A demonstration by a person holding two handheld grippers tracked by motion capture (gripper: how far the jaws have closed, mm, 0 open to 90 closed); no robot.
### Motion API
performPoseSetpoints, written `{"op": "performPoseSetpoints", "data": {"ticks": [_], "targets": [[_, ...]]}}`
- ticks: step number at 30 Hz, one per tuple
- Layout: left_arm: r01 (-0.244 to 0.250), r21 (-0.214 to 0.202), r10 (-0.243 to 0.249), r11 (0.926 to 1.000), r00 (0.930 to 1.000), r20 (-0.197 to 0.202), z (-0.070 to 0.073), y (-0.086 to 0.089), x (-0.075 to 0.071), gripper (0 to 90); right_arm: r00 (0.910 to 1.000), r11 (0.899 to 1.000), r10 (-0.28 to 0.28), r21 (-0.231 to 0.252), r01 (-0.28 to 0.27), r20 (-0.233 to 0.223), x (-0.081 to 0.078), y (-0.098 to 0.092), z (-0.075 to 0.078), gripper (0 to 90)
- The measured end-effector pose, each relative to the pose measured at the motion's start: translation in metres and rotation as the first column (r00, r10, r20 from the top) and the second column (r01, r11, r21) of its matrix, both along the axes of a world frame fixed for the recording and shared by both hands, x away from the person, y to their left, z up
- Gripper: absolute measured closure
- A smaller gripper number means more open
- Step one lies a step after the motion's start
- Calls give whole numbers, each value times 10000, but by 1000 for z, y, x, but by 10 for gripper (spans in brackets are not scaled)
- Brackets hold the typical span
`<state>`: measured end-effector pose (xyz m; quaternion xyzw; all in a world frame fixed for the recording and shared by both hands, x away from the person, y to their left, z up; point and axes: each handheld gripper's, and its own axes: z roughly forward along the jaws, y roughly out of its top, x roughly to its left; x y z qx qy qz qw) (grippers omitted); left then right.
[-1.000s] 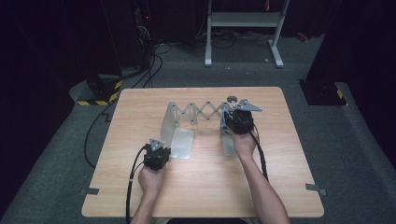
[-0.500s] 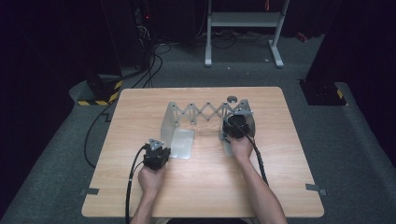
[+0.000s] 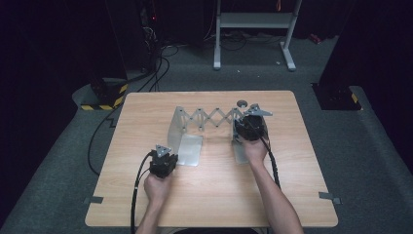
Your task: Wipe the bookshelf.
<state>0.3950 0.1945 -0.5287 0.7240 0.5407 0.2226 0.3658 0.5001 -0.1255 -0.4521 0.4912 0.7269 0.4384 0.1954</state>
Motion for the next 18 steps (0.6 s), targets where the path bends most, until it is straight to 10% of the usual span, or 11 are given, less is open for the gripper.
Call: {"op": "performPoseSetpoints", "data": {"ticks": [8,18], "targets": [[37,-26,-37,10000,10000,-12,0,1,0,849,9976,9999,-6,136,-4,695,-2,0,28,809],[42,-43,-42,10000,10000,-22,0,1,0,850,9993,10000,-63,11,63,371,5,3,15,809]]}}
